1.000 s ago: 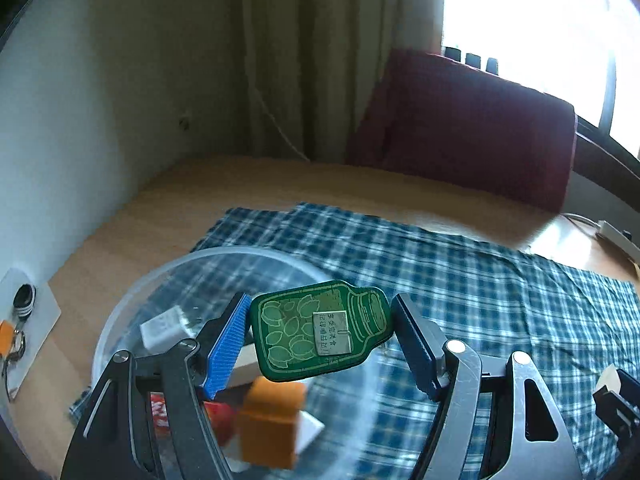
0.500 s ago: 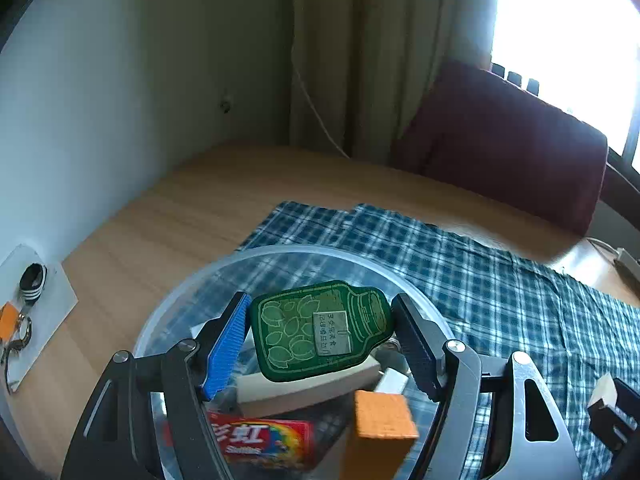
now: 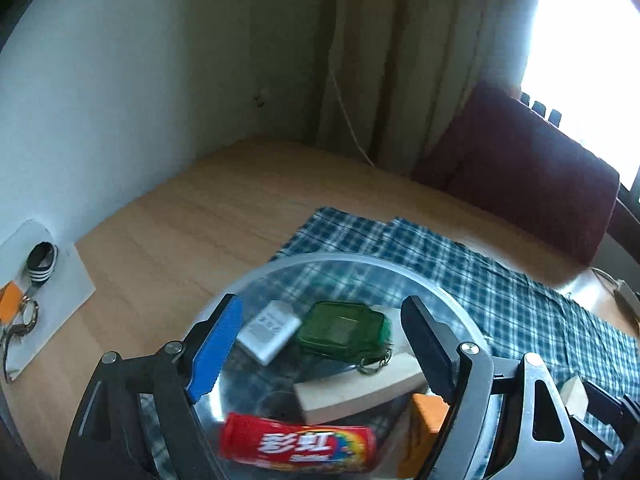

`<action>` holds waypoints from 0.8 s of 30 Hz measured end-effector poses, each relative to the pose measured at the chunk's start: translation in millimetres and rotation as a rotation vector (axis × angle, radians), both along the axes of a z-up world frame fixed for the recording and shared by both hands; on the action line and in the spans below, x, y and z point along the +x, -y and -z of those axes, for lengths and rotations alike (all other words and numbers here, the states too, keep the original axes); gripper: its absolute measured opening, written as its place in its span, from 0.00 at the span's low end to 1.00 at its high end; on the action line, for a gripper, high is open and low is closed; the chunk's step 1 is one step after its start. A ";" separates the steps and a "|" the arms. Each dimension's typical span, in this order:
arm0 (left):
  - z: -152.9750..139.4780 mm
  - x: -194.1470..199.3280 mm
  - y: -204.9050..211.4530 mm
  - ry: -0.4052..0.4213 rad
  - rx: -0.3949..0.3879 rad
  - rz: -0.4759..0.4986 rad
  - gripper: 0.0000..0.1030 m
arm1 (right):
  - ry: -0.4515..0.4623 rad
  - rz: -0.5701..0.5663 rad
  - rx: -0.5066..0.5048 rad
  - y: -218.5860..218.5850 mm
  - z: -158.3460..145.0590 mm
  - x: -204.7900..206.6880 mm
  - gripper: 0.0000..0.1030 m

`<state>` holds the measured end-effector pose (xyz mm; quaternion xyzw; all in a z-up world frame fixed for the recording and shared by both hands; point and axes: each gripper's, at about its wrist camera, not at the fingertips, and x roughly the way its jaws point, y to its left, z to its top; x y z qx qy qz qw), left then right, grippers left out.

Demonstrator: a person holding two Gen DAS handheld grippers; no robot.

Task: Organize rigid objects
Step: 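Lower the green tag and brown block into the bowl and open both grippers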

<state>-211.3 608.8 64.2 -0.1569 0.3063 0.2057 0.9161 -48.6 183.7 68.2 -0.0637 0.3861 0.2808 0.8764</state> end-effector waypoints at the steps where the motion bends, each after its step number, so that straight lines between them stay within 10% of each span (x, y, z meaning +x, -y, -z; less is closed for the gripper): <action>1: 0.4 -8.6 -10.2 -0.001 0.003 -0.007 0.81 | -0.001 -0.008 0.000 -1.4 3.0 1.7 0.62; 16: 11.0 -103.7 -132.2 -0.027 0.033 -0.074 0.81 | -0.016 -0.079 0.011 -64.5 33.9 38.2 0.62; 24: 14.3 -111.8 -143.6 -0.029 0.058 -0.080 0.81 | -0.035 -0.066 0.010 -65.6 44.2 39.0 0.81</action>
